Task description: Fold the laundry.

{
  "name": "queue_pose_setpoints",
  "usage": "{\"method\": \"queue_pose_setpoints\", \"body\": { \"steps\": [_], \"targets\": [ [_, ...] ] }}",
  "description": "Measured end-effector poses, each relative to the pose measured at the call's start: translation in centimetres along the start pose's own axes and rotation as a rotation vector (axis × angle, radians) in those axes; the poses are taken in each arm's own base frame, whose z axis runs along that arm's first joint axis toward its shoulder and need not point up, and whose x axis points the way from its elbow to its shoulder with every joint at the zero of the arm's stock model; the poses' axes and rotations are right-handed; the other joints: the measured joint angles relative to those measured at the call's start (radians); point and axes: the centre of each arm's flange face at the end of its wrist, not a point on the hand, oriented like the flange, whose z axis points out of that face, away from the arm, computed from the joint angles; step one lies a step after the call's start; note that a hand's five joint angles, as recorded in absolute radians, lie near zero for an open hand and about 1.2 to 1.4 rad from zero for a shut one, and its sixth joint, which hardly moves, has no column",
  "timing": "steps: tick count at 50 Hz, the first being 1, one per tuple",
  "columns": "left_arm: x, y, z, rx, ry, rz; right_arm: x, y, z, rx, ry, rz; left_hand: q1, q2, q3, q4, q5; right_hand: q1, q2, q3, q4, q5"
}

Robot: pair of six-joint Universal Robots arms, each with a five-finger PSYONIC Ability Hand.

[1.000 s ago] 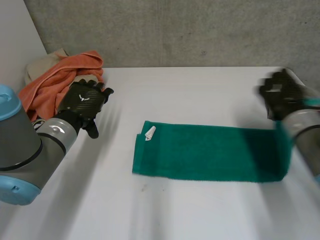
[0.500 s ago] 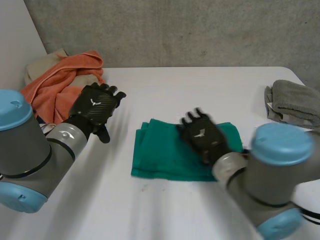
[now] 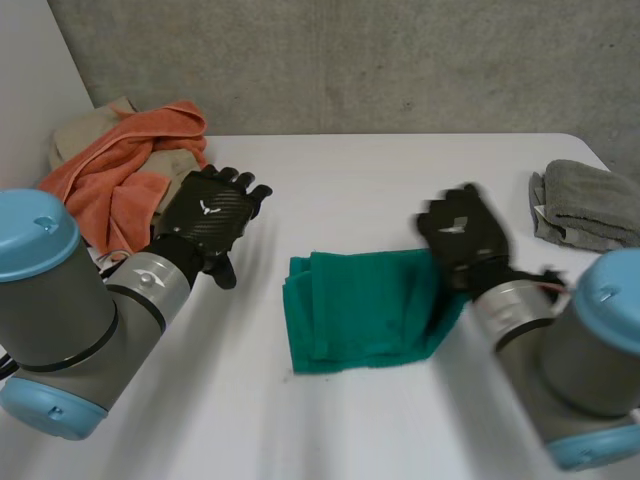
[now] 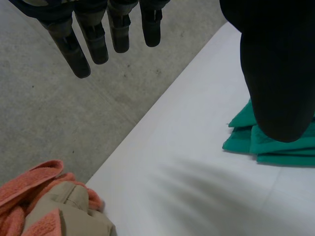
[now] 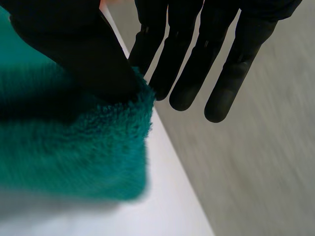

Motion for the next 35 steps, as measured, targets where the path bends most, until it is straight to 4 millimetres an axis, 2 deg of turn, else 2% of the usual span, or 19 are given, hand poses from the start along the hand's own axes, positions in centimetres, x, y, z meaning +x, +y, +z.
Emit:
{"method": "queue_pose_setpoints", "body": {
  "steps": [2,4,6,7,8,9,10,11,13,15,17,18,20,21,22,25,30,31,35],
  "targets": [
    [-0.1,-0.1,0.0,0.004,-0.003,0.0,-3.2,-1.9,-0.6,0.094,-0.114,0.005,0.0,0.0,0.0,0.0,0.0,0.0,0.0,0.0,0.0,0.002],
    [-0.1,-0.2,-0.1,0.004,-0.004,-0.001,-4.0,-2.2,-0.8,0.11,-0.143,0.007,0.0,0.0,0.0,0.0,0.0,0.0,0.0,0.0,0.0,0.002],
    [-0.1,-0.4,-0.1,0.01,-0.006,-0.012,-8.5,-3.2,-2.2,0.168,-0.318,0.017,0.0,0.0,0.0,0.0,0.0,-0.043,-0.042,-0.045,-0.051,-0.043],
    [-0.1,-0.4,-0.1,0.012,-0.006,-0.017,-9.0,-3.3,-2.4,0.171,-0.339,0.018,0.0,0.0,0.0,0.0,0.0,-0.11,-0.128,-0.13,-0.137,-0.128],
    [-0.1,-0.6,-0.1,0.016,-0.006,-0.026,-10.0,-3.4,-2.9,0.173,-0.384,0.024,0.0,0.0,0.0,0.0,0.0,-0.296,-0.32,-0.314,-0.32,-0.293],
    [-0.1,-0.6,0.0,0.018,-0.006,-0.031,-10.3,-3.4,-3.0,0.173,-0.4,0.026,0.0,0.0,0.0,0.0,0.0,-0.358,-0.383,-0.375,-0.36,-0.355],
    [0.0,-0.8,0.0,0.025,-0.005,-0.049,-11.1,-3.4,-3.5,0.167,-0.439,0.036,0.0,0.0,0.0,0.0,0.0,-0.659,-0.667,-0.649,-0.654,-0.664],
    [0.0,-1.1,0.0,0.033,-0.004,-0.067,-11.3,-3.4,-3.6,0.156,-0.454,0.052,0.0,0.0,0.0,0.0,0.0,-0.796,-0.844,-0.826,-0.832,-0.825],
    [0.1,-1.9,0.2,0.056,-0.001,-0.111,-10.7,-3.3,-3.3,0.129,-0.446,0.101,0.0,0.0,0.0,0.0,0.0,-0.885,-0.963,-0.958,-0.96,-0.958],
    [0.2,-2.5,0.3,0.076,0.003,-0.152,-9.5,-3.2,-2.7,0.107,-0.412,0.156,0.0,0.0,0.0,0.0,0.0,-0.886,-0.972,-0.976,-0.979,-0.966],
    [0.4,-3.7,0.6,0.11,0.013,-0.222,-6.4,-3.2,-1.5,0.084,-0.324,0.258,0.0,0.0,0.0,0.0,0.0,-0.886,-0.972,-0.976,-0.981,-0.966],
    [0.5,-3.9,0.7,0.116,0.016,-0.237,-5.9,-3.2,-1.4,0.081,-0.309,0.275,0.0,0.0,0.0,0.0,0.0,-0.886,-0.972,-0.976,-0.981,-0.966],
    [1.2,-5.1,1.0,0.148,0.043,-0.31,-2.2,-2.9,-0.4,0.061,-0.207,0.388,0.0,0.0,0.0,0.0,0.0,-0.886,-0.972,-0.976,-0.981,-0.967],
    [1.3,-5.2,1.1,0.152,0.048,-0.318,-1.8,-2.9,-0.3,0.058,-0.197,0.401,0.0,0.0,0.0,0.0,0.0,-0.886,-0.972,-0.976,-0.981,-0.966],
    [2.1,-5.8,1.3,0.164,0.073,-0.352,-0.1,-2.5,0.0,0.041,-0.149,0.462,0.0,0.0,0.0,0.0,0.0,-0.886,-0.972,-0.976,-0.981,-0.966],
    [4.4,-6.7,1.9,0.176,0.14,-0.405,2.6,-1.7,0.3,-0.005,-0.082,0.566,0.0,0.0,0.0,0.0,0.0,-0.886,-0.972,-0.976,-0.981,-0.966],
    [8.0,-6.8,2.9,0.14,0.22,-0.433,4.5,-0.6,0.6,-0.093,-0.033,0.656,0.0,0.0,0.0,0.0,0.0,-0.886,-0.972,-0.976,-0.981,-0.966],
    [9.5,-6.4,3.4,0.105,0.238,-0.434,4.8,0.0,0.8,-0.143,-0.016,0.679,0.0,0.0,0.0,0.0,0.0,-0.886,-0.972,-0.976,-0.981,-0.966],
    [11.9,-4.4,4.7,-0.005,0.228,-0.42,4.6,1.2,1.3,-0.244,-0.011,0.704,0.0,0.0,0.0,0.0,0.0,-0.886,-0.972,-0.976,-0.981,-0.966]
  ]
}}
